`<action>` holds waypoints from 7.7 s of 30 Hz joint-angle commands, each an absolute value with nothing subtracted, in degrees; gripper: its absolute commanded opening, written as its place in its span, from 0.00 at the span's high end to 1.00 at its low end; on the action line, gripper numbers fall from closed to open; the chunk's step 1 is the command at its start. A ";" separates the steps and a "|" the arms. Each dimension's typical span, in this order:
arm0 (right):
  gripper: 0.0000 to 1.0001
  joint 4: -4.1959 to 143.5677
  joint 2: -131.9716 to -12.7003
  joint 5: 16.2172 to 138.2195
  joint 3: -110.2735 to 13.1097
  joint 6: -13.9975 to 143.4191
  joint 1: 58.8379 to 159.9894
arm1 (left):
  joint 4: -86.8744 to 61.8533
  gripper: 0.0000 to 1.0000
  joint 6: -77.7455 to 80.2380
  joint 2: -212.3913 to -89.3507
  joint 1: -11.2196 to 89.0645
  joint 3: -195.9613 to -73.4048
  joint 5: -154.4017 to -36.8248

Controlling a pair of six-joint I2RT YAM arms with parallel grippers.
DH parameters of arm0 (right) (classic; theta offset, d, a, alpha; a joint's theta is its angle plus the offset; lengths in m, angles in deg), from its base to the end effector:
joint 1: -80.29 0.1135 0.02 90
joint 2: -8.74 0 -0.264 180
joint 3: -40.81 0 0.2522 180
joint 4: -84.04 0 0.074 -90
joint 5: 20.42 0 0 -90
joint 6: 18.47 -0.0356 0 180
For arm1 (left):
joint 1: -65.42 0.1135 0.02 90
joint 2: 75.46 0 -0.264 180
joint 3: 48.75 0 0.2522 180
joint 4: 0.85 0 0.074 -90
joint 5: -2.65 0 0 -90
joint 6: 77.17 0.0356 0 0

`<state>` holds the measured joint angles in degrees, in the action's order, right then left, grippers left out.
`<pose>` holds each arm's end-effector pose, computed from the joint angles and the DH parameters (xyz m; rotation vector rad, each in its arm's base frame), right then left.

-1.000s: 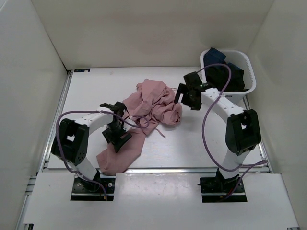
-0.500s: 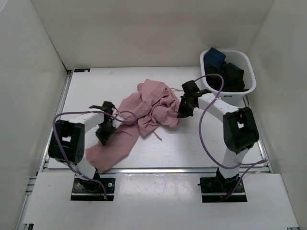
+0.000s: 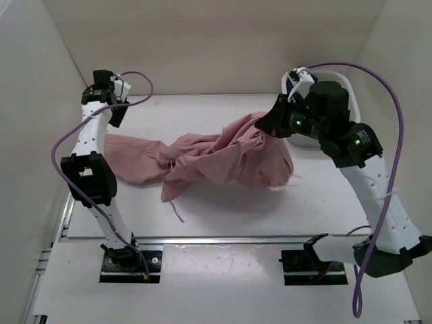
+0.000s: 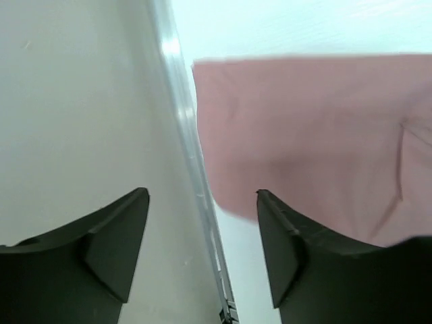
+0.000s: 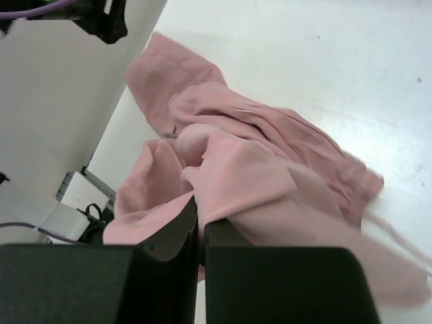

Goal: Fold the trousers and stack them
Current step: Flatten the trousers out

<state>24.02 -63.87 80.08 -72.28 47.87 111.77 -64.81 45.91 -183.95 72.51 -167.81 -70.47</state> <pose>0.1976 0.1286 0.4927 -0.2644 1.9758 0.8122 0.4116 0.0616 0.3234 0.4541 2.5276 0.6488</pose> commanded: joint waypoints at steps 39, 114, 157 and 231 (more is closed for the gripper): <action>1.00 21.06 -76.33 75.55 -54.51 39.18 94.35 | -68.59 0.18 42.09 -158.97 40.81 -116.22 -91.48; 0.40 5.69 -37.94 41.37 -14.54 22.59 73.70 | -60.67 0.86 62.04 -137.46 94.86 -122.09 -77.60; 1.00 13.33 -76.68 48.23 -72.42 29.86 71.33 | -55.92 0.86 59.58 -156.49 97.85 -138.18 -73.73; 1.00 11.31 -65.22 47.43 -60.52 30.40 82.14 | -59.35 0.86 65.53 -163.64 96.96 -158.61 -79.08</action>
<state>16.33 -73.99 50.79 -68.21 30.25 84.49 -56.33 58.91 -168.91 92.16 -165.65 -78.29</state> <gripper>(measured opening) 0.005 0.145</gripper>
